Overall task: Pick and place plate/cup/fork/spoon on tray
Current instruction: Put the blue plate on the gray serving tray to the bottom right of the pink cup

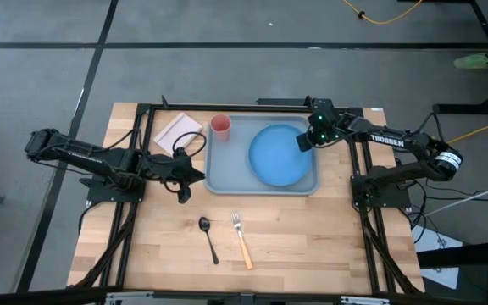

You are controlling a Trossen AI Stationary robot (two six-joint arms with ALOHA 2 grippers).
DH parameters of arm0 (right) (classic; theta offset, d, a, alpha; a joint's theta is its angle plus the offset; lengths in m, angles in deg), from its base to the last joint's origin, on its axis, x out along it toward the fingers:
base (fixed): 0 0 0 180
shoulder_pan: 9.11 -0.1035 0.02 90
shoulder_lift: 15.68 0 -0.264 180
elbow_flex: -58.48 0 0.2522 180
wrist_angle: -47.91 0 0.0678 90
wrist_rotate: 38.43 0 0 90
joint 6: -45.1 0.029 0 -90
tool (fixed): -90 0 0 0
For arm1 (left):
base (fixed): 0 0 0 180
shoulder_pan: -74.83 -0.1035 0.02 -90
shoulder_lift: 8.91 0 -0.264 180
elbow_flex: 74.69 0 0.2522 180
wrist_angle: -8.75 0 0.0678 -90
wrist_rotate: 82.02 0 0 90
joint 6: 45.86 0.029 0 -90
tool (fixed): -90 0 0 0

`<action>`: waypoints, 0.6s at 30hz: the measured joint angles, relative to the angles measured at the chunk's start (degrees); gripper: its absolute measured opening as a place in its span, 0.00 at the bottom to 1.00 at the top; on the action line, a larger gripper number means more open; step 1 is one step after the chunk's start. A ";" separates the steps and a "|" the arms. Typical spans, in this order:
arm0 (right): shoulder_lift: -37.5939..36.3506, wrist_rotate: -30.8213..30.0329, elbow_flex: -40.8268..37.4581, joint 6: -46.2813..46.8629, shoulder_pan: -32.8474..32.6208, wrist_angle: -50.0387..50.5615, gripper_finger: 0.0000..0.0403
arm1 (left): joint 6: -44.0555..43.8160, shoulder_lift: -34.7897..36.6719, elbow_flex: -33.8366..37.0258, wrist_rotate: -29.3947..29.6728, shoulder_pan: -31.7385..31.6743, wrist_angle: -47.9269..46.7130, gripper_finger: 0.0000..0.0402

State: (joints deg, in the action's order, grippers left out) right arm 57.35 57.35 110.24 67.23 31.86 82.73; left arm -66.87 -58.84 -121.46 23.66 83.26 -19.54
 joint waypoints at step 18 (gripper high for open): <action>0.00 -0.09 0.35 -4.48 0.00 -1.27 0.10 | 0.02 0.00 0.00 -0.11 0.00 0.00 0.09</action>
State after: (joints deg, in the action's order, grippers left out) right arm 57.35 57.26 110.59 62.75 31.86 81.46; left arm -66.85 -58.84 -121.46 23.55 83.26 -19.54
